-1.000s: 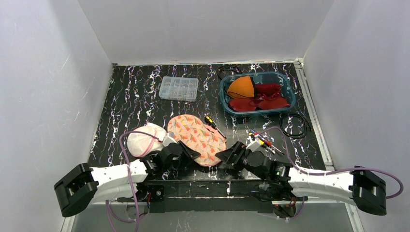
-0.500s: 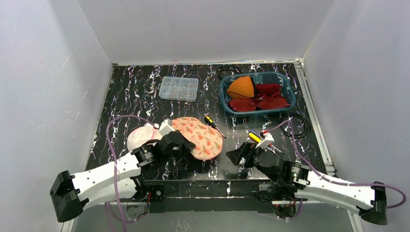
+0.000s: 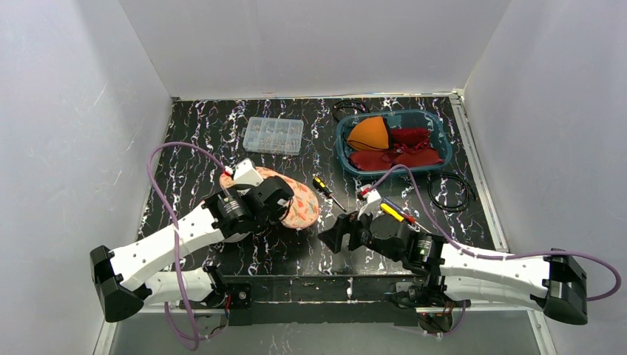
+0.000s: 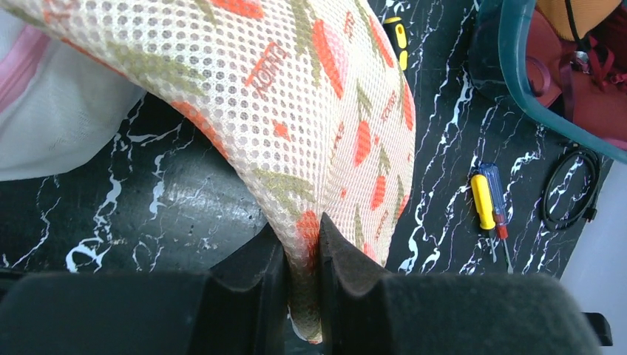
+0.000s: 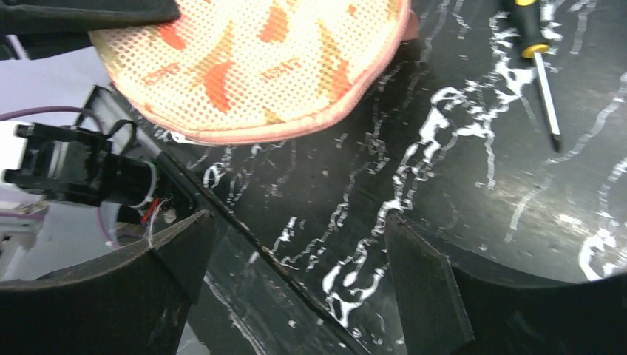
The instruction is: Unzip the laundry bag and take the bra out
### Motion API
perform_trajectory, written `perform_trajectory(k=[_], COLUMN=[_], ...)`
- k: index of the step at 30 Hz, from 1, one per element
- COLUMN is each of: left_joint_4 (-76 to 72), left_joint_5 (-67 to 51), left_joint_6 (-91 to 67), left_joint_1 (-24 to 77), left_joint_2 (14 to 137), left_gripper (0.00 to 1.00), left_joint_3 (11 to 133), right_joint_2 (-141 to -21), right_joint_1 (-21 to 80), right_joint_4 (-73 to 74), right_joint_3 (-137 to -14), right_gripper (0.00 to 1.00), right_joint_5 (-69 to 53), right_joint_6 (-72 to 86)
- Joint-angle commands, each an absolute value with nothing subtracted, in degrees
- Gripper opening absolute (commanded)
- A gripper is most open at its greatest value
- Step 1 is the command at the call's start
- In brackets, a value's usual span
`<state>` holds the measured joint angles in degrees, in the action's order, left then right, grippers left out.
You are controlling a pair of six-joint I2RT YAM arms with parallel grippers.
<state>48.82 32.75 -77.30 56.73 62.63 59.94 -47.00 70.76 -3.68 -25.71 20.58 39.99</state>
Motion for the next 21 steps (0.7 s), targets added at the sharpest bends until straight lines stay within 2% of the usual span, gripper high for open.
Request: perform_trajectory(k=[1,4,10,15,21], left_joint_4=[57.7,57.1,67.6,68.6,68.5], left_joint_5=[34.8,31.2,26.3,23.4,22.6], left_joint_6=[-81.7,-83.2,-90.1,-90.3,-90.0], left_joint_1=[56.1,54.7,51.6,50.7,50.1], left_joint_2=[62.2,62.1,67.2,69.8,70.7], left_gripper=[0.00,0.00,0.00,0.00,0.00], left_joint_3=[62.7,63.8,72.9,75.8,76.6], right_joint_2=[-49.6,-52.0,-56.2,-57.6,-56.4], right_joint_1=[71.0,71.0,71.1,71.2,71.1], right_joint_4=[-19.4,-26.3,-36.7,-38.6,-37.2], right_joint_3=[-26.1,-25.2,-24.7,-24.7,-24.7], right_gripper=[0.88,0.81,0.74,0.69,0.69], right_joint_5=[15.6,13.8,10.3,9.7,10.3], right_joint_6=[39.2,40.8,41.9,42.2,41.6])
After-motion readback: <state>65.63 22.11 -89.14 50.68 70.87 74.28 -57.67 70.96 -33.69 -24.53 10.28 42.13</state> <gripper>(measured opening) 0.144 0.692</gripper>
